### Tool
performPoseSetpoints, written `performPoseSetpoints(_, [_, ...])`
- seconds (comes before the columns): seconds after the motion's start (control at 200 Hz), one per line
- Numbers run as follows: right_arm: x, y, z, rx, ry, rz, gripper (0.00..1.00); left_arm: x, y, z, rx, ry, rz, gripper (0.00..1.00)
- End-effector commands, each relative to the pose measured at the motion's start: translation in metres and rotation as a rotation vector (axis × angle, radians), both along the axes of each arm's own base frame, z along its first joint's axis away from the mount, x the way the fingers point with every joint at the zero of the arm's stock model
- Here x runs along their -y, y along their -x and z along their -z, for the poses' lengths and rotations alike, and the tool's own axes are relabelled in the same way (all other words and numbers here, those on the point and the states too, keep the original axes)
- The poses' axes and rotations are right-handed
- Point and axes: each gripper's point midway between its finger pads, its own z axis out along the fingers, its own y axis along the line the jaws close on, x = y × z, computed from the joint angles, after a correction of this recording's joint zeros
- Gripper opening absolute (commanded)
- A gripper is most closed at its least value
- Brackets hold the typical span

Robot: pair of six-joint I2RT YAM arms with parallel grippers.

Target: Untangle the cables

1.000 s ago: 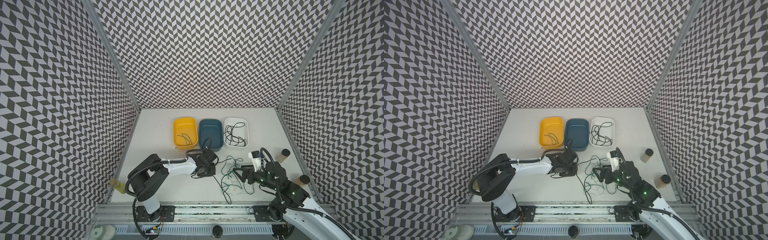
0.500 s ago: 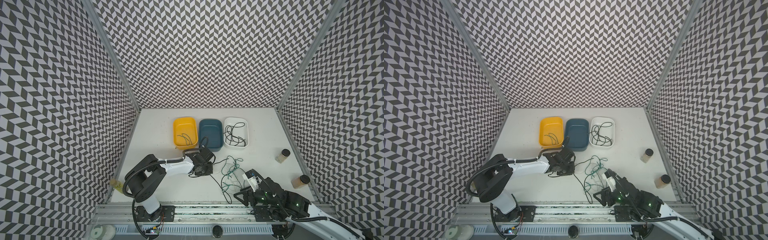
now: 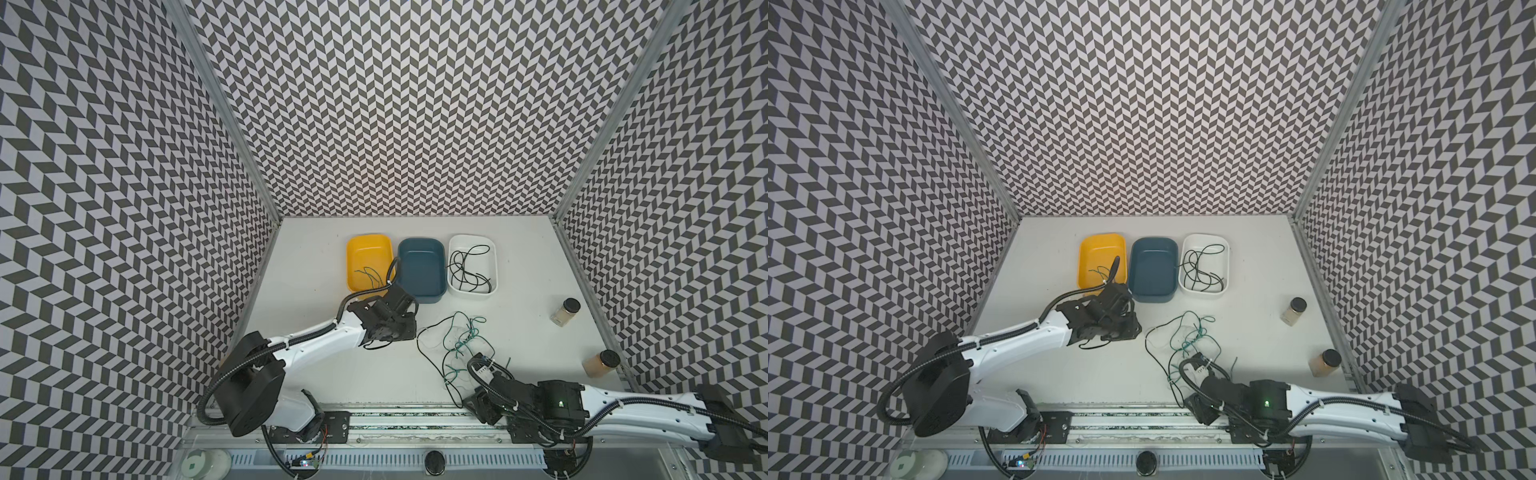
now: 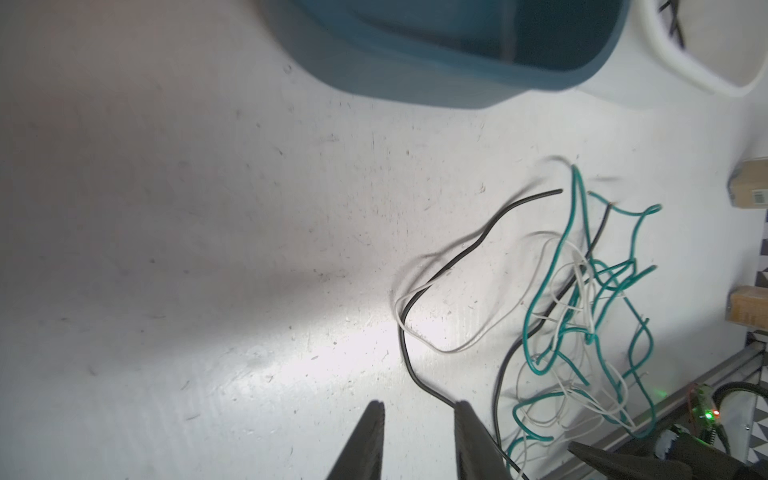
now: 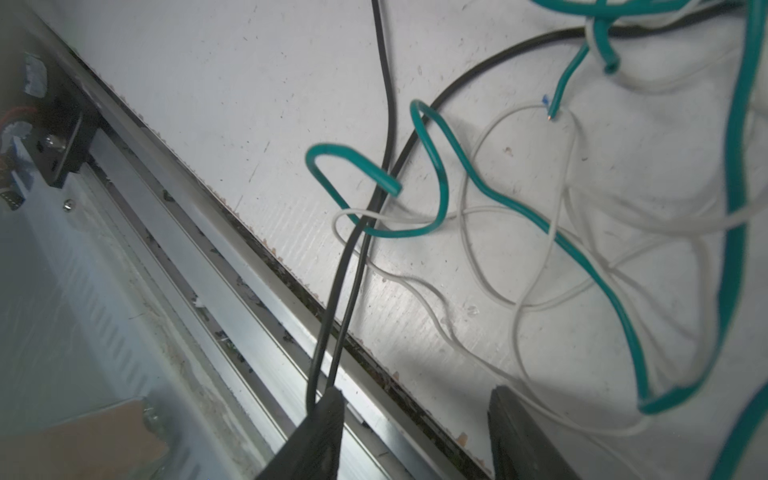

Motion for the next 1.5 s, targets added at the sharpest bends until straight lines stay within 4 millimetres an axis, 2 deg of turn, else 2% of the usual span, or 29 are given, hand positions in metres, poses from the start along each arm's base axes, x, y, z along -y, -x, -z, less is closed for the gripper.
performPoseSetpoints(0.0, [-0.013,-0.015,-0.029,0.057,-0.089,0.072,0.56,-0.018,-0.007,-0.027,0.069,-0.030,-0.016,0.32])
performPoseSetpoints(0.22, [-0.003,-0.019,-0.045,0.086,-0.139,0.111,0.58,-0.044,0.002,-0.048,0.122,-0.029,-0.033,0.33])
performPoseSetpoints(0.325, [-0.007,-0.018,-0.050,0.096,-0.165,0.092,0.59,-0.053,0.007,-0.054,0.140,-0.028,-0.039,0.33])
performPoseSetpoints(0.546, [-0.024,-0.011,-0.033,0.044,-0.091,0.037,0.58,-0.062,0.015,-0.059,0.156,-0.010,-0.047,0.35])
performPoseSetpoints(0.681, [-0.030,-0.010,-0.026,0.028,-0.080,0.034,0.53,-0.062,0.018,-0.061,0.159,0.008,-0.047,0.36])
performPoseSetpoints(0.901, [-0.036,-0.011,-0.034,0.045,-0.101,0.021,0.30,-0.061,0.022,-0.057,0.144,0.032,-0.047,0.36])
performPoseSetpoints(0.996, [-0.038,-0.011,-0.039,0.052,-0.109,0.009,0.24,-0.060,0.023,-0.055,0.141,0.035,-0.046,0.36])
performPoseSetpoints(1.077, [-0.040,-0.011,-0.040,0.058,-0.112,-0.001,0.24,-0.062,0.022,-0.057,0.149,0.031,-0.048,0.36])
performPoseSetpoints(1.217, [-0.040,-0.010,-0.033,0.050,-0.090,-0.009,0.32,-0.063,0.022,-0.059,0.156,0.030,-0.046,0.36])
performPoseSetpoints(1.277, [-0.042,-0.008,-0.031,0.039,-0.087,-0.017,0.33,-0.064,0.023,-0.060,0.157,0.028,-0.047,0.36])
performPoseSetpoints(1.392, [-0.043,-0.006,-0.028,0.028,-0.070,-0.028,0.28,-0.065,0.023,-0.059,0.156,0.028,-0.047,0.36])
performPoseSetpoints(1.497, [-0.045,-0.006,-0.027,0.028,-0.062,-0.036,0.19,-0.065,0.023,-0.060,0.155,0.028,-0.048,0.36])
